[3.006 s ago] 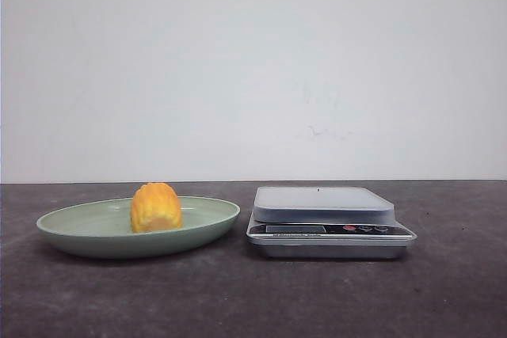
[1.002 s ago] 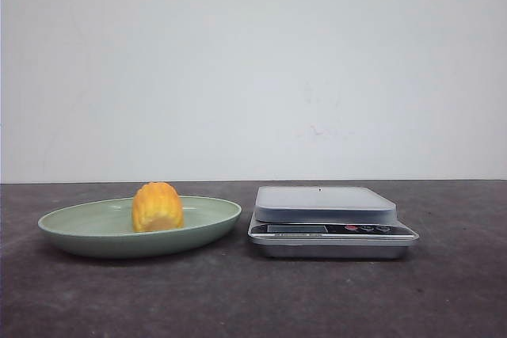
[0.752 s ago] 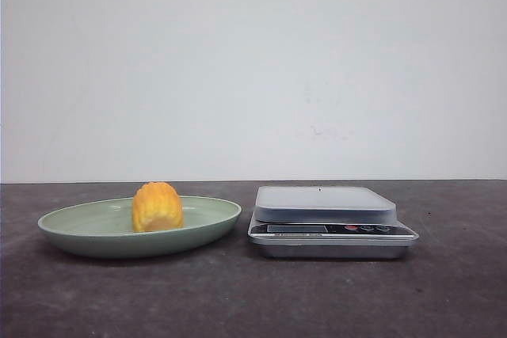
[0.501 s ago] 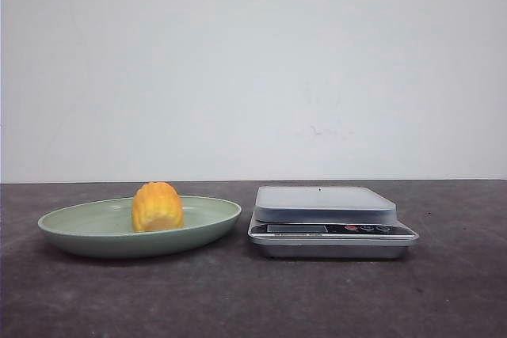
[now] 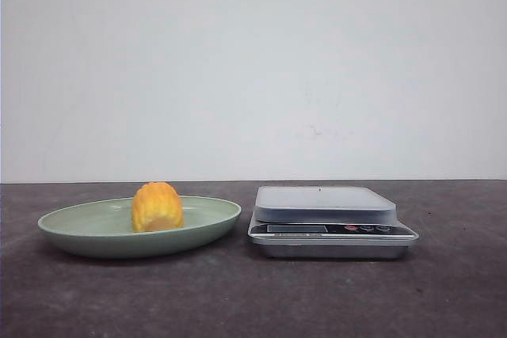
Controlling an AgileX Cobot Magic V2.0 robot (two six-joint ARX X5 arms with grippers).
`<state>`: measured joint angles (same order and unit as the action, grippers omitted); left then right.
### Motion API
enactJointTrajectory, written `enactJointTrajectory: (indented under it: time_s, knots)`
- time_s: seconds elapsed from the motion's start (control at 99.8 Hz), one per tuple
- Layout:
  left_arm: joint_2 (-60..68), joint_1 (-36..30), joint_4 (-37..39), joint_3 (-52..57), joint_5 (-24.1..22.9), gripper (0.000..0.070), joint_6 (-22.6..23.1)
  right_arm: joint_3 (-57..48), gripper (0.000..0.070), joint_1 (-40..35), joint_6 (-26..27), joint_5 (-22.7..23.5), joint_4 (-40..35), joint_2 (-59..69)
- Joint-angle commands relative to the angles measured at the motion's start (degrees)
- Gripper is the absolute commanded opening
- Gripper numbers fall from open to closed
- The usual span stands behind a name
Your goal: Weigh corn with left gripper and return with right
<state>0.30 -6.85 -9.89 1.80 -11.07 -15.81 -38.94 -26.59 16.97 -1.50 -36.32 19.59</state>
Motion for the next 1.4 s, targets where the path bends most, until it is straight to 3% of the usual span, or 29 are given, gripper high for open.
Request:
enactJointTrajectory:
  time_s: [0.0, 0.321, 0.471, 0.541, 0.752, 0.912, 1.152, 1.393]
  knots:
    - [-0.07, 0.09, -0.35, -0.98, 0.2, 0.0028, 0.61, -0.5, 0.0011, -0.26, 0.61, 0.0, 0.74, 0.11]
    - [-0.07, 0.09, -0.37, -0.98, 0.2, 0.0027, 0.61, -0.48, 0.0011, 0.37, -0.57, -0.07, 0.72, 0.09]
    - [-0.07, 0.09, -0.37, -0.98, 0.2, 0.0028, 0.61, -0.28, 0.0011, 4.57, -5.73, -5.27, 2.23, 0.09]
    - [-0.07, 0.09, -0.35, -0.98, 0.2, 0.0028, 0.61, 1.44, 0.0011, 7.8, -7.08, -6.4, 5.57, -0.17]
    - [-0.07, 0.09, -0.35, -0.98, 0.2, 0.0028, 0.59, 17.16, 0.0011, 16.96, -12.33, -1.01, 21.59, -7.39]
    - [-0.07, 0.09, -0.35, -0.98, 0.2, 0.0027, 0.61, 28.59, 0.0011, 20.31, -14.97, -2.16, 27.39, -13.81]
    - [-0.07, 0.09, -0.37, -0.98, 0.2, 0.0027, 0.61, 38.18, 0.0011, 22.58, -14.88, -2.99, 28.68, -19.37]
    - [-0.07, 0.09, -0.37, -0.96, 0.2, 0.0028, 0.61, 38.21, 0.0011, 23.45, -14.71, -2.62, 26.58, -19.37]
